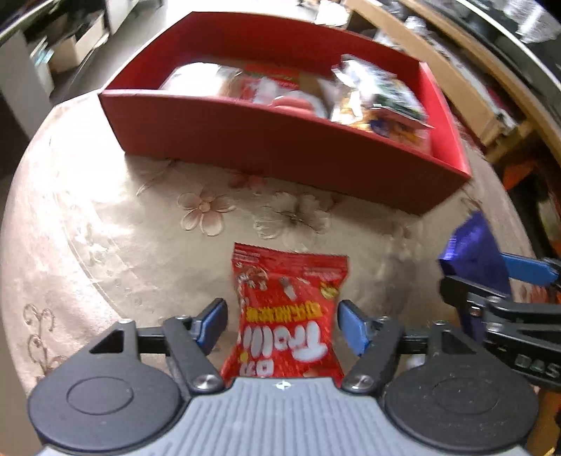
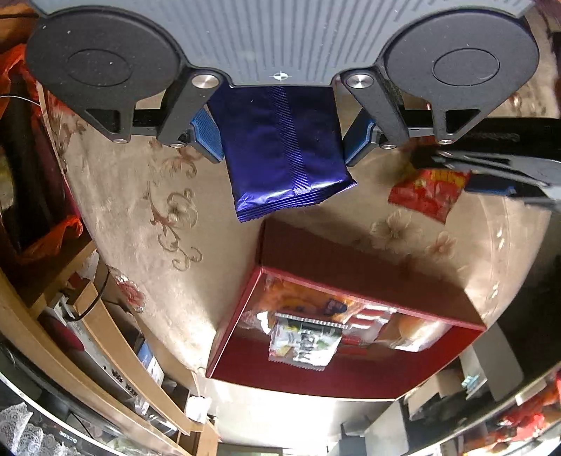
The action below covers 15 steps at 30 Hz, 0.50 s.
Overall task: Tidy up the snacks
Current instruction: 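Lift the Trolli bag and blue pouch and carry both over the box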
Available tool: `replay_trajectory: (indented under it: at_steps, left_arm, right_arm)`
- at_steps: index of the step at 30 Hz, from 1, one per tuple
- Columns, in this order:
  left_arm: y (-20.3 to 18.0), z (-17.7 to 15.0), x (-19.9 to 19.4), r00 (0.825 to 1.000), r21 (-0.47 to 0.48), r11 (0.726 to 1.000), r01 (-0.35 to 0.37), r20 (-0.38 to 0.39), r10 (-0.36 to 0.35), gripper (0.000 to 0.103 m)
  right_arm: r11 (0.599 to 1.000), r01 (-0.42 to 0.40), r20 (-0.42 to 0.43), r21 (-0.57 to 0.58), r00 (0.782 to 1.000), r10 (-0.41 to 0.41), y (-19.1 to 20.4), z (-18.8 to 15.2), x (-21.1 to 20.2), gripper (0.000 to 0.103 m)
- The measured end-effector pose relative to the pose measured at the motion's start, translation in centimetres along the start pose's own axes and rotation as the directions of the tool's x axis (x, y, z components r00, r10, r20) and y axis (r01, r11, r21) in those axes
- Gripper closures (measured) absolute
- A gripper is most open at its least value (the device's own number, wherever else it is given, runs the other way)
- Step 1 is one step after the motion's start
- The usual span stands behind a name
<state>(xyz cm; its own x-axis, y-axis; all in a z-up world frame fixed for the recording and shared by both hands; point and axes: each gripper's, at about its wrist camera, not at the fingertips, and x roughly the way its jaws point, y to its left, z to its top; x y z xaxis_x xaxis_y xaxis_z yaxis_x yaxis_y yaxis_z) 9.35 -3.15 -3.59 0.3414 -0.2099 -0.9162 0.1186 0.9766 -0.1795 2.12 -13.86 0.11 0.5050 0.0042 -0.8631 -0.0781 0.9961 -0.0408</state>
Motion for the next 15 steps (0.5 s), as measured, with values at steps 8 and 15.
replay_trajectory:
  at_steps: [8, 15]
  left_arm:
    - [-1.1, -0.6, 0.0, 0.998, 0.047, 0.997, -0.054, 0.031, 0.053, 0.048]
    - [-0.4, -0.4, -1.1, 0.999, 0.013, 1.0, -0.022, 0.046, 0.021, 0.053]
  right_arm:
    - [0.999, 0.028, -0.023, 0.022, 0.999, -0.027, -0.6, 0.5, 1.3, 0.024]
    - [1.0, 0.015, 0.0, 0.004, 1.0, -0.015, 0.1, 0.6, 0.7, 0.024]
